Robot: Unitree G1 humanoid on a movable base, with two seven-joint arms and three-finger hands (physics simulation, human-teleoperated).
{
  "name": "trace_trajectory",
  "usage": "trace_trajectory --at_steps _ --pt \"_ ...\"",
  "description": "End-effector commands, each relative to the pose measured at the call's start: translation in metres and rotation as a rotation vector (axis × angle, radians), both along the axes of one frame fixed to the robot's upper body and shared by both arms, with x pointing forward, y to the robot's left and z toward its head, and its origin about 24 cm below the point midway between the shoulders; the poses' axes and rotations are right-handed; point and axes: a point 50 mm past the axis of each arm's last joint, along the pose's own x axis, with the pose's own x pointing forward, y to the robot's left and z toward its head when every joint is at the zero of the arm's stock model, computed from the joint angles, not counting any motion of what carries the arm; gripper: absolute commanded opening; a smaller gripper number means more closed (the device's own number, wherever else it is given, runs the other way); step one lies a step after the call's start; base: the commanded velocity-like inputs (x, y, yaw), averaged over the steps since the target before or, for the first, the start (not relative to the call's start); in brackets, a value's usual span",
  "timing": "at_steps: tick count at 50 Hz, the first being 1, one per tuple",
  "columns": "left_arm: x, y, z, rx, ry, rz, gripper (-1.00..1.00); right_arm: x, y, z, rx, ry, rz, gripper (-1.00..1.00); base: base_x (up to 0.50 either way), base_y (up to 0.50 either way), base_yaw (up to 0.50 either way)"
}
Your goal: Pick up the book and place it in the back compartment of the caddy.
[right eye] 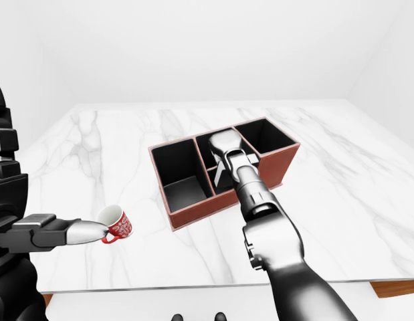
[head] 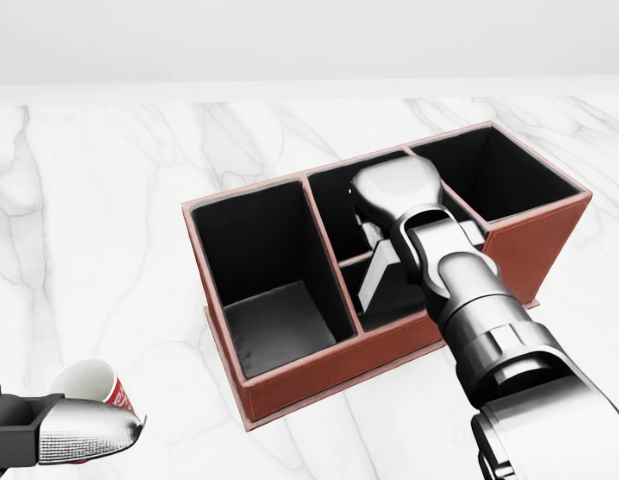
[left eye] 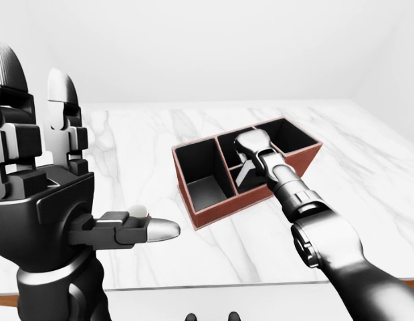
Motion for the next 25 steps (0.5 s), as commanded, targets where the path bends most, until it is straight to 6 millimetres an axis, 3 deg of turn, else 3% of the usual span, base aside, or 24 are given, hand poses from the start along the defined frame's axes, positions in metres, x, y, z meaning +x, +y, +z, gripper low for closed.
trace_trajectory --at_steps 1,25 --pt "-0.001 0.0 0.001 0.0 -0.006 0.0 1.0 0.003 0.003 0.011 -0.039 -0.06 0.005 -1.0 0.0 0.0 0.0" --pt "-0.004 0.001 0.004 -0.002 -0.029 0.0 1.0 0.0 0.002 -0.001 -0.08 -0.083 -0.005 -1.0 0.0 0.0 0.0"
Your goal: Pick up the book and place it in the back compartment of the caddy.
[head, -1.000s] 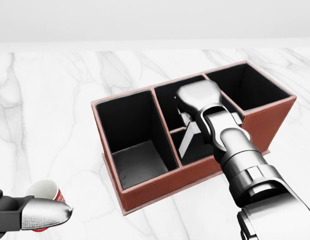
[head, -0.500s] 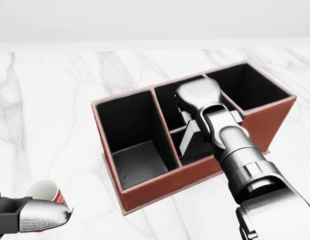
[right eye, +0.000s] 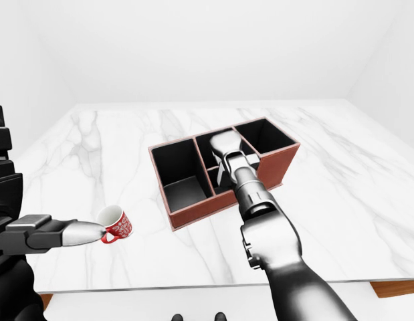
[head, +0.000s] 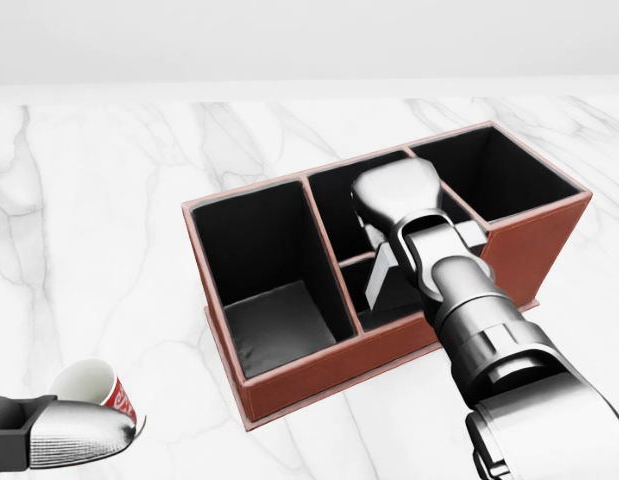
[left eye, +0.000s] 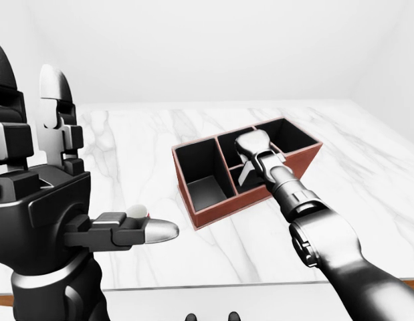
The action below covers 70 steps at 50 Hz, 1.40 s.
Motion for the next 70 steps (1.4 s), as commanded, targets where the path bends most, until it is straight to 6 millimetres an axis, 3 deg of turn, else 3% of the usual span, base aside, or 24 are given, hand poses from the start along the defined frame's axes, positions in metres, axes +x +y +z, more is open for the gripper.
trace_trajectory --at_steps 1,35,36,37,58,70 --pt "-0.001 0.0 0.001 -0.001 -0.007 -0.002 1.0 0.0 0.002 0.003 -0.024 -0.049 0.014 -1.0 0.0 0.0 0.0" --pt "-0.003 -0.002 0.002 0.001 -0.018 -0.008 1.0 -0.001 0.004 0.0 0.022 -0.082 0.029 -1.0 0.0 0.0 0.0" --pt "-0.003 -0.002 0.002 0.001 -0.016 -0.008 1.0 -0.001 0.004 0.0 0.025 -0.08 0.03 -0.54 0.0 0.0 0.0" --pt "-0.003 -0.002 0.001 0.001 -0.012 -0.008 1.0 -0.001 0.004 0.001 0.02 -0.086 0.031 1.0 0.0 0.0 0.0" --pt "-0.005 -0.001 0.004 0.0 -0.029 -0.009 1.0 -0.001 0.001 0.003 0.04 -0.086 0.019 1.0 0.0 0.0 0.0" --pt "-0.005 -0.003 0.003 0.001 -0.024 -0.013 1.0 0.005 -0.001 0.038 0.149 -0.157 0.033 1.0 0.0 0.0 0.0"
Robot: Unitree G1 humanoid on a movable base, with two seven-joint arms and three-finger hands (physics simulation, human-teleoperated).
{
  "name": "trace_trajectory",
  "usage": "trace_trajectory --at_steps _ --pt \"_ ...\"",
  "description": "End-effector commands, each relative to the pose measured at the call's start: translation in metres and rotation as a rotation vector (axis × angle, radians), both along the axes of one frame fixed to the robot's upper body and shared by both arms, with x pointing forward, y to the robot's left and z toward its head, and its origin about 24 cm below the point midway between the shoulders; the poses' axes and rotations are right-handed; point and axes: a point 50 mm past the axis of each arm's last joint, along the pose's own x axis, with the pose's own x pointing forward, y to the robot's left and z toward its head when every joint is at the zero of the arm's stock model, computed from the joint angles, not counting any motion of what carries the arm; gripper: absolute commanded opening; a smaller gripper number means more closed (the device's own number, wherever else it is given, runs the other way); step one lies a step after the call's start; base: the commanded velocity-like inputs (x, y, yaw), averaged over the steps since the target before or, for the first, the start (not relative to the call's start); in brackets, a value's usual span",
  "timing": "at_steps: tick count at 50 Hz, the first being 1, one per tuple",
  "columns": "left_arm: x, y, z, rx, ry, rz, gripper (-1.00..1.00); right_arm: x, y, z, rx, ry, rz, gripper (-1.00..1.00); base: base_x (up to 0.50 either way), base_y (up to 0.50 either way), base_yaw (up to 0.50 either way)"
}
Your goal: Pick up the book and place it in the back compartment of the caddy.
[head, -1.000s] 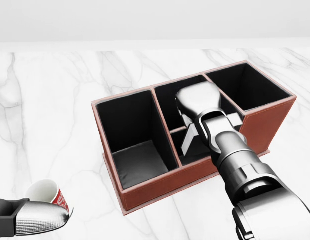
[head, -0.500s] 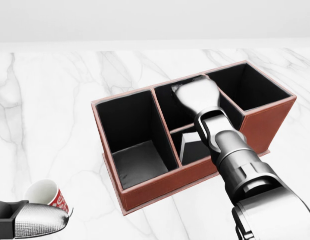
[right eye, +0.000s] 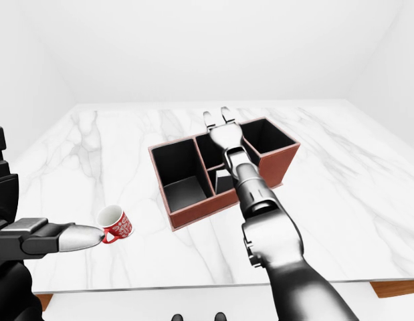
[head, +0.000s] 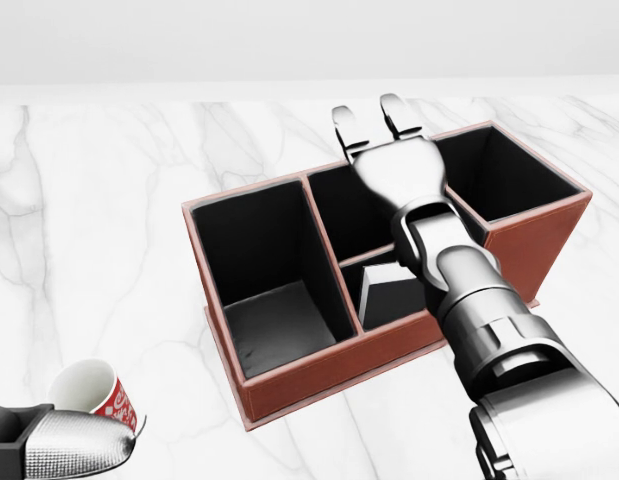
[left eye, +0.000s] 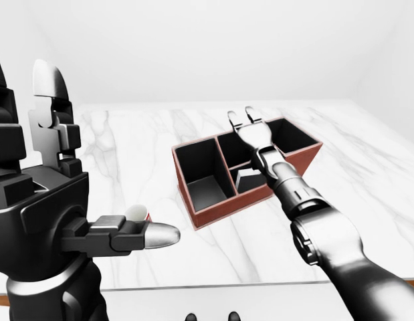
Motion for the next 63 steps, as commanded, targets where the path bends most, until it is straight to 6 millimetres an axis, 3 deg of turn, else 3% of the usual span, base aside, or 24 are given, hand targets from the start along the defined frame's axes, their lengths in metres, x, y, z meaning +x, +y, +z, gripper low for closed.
trace_trajectory --at_steps 1,9,17,27,34,36,41,52,63 --pt "0.0 -0.001 0.0 0.001 0.001 -0.002 1.0 0.003 -0.002 0.026 0.083 -0.054 0.01 1.0 0.0 0.0 0.0" --pt "0.0 -0.001 -0.001 0.001 0.005 -0.003 1.0 -0.003 -0.011 0.049 0.177 -0.097 0.004 1.0 0.0 0.0 0.0" --pt "-0.002 -0.003 0.0 0.003 -0.004 -0.006 1.0 -0.025 -0.025 0.079 0.294 -0.148 -0.006 1.0 0.0 0.0 0.0" --pt "-0.003 -0.003 0.002 0.002 -0.014 -0.009 1.0 -0.076 -0.038 0.122 0.457 -0.213 0.059 1.0 0.0 0.0 0.0" --pt "-0.003 -0.002 0.002 -0.013 -0.016 -0.019 1.0 -0.12 -0.035 0.145 0.517 -0.243 0.221 1.0 0.0 0.0 0.0" --pt "-0.003 -0.002 0.002 -0.02 -0.015 -0.026 1.0 -0.143 -0.028 0.153 0.551 -0.228 0.347 1.0 0.0 0.0 0.0" --pt "-0.003 -0.002 0.002 -0.031 -0.011 -0.035 1.0 -0.175 -0.024 0.169 0.495 -0.303 0.448 1.0 0.0 0.0 0.0" --pt "-0.003 -0.002 0.002 -0.048 -0.01 -0.048 1.0 -0.225 -0.023 0.195 0.367 -0.513 0.536 1.0 0.0 0.0 0.0" --pt "-0.003 0.002 0.005 -0.119 -0.005 -0.097 1.0 -0.262 -0.023 0.196 0.296 -0.618 0.62 1.0 0.0 0.0 0.0"
